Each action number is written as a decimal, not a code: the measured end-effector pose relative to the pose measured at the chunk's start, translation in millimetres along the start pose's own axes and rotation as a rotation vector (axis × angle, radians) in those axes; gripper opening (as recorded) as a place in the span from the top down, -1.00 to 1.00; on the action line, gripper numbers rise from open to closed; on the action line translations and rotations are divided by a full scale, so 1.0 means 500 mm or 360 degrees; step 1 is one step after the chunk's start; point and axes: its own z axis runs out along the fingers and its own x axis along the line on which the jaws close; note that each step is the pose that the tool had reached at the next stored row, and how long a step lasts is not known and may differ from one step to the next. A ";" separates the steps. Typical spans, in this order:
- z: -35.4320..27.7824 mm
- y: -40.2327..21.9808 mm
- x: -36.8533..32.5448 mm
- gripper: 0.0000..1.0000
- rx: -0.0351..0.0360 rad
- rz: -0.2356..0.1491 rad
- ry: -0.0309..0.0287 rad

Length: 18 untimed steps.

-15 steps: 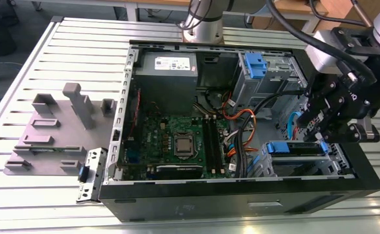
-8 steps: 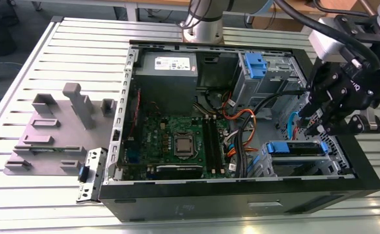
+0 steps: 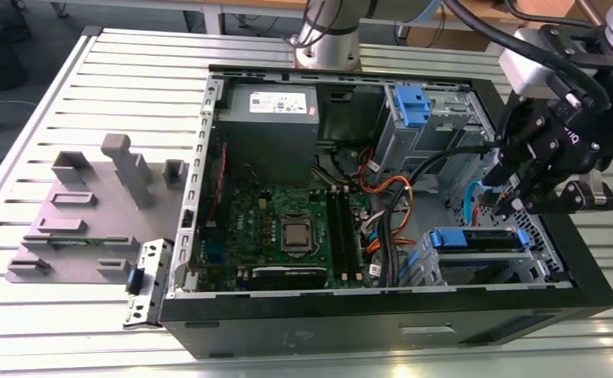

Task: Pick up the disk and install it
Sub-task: 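Insert the first disk wire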

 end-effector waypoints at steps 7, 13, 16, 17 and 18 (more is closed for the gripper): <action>0.012 -0.004 0.000 0.15 0.0000 0.0000 0.00001; 0.017 -0.004 0.001 0.15 0.0000 0.0000 -0.00006; 0.017 -0.004 0.001 0.15 0.0000 0.0000 0.00003; 0.017 -0.004 0.001 0.15 0.0000 0.0000 0.00002; 0.017 -0.004 0.001 0.15 0.0000 0.0000 0.00002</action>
